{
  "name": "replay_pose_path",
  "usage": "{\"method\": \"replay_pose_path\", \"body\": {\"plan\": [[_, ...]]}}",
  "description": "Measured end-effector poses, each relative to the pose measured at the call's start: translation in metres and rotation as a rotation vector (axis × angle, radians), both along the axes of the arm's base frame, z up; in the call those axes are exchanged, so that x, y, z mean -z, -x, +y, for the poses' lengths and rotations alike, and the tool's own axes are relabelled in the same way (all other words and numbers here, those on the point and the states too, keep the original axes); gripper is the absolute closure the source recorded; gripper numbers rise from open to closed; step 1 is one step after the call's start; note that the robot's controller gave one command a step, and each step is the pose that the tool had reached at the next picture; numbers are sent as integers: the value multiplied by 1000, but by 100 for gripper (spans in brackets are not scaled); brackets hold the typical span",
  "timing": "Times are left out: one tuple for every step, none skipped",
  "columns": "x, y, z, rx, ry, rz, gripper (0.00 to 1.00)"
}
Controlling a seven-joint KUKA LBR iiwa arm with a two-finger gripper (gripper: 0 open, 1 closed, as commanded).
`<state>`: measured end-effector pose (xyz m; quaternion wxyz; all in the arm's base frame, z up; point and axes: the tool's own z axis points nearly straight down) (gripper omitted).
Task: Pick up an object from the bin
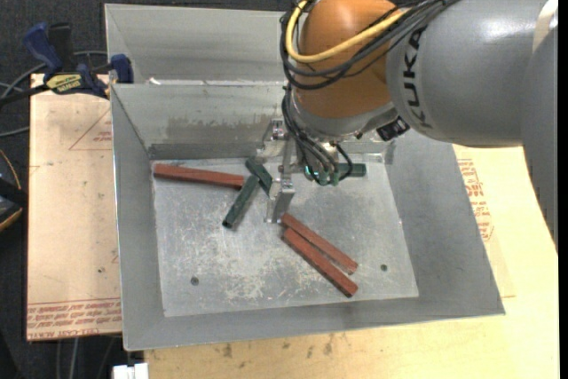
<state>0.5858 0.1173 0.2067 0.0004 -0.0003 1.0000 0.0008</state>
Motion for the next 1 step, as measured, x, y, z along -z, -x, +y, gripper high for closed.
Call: {"method": "replay_pose_path", "body": {"plan": [[49,-14,-2,56,-2,-7,0]]}}
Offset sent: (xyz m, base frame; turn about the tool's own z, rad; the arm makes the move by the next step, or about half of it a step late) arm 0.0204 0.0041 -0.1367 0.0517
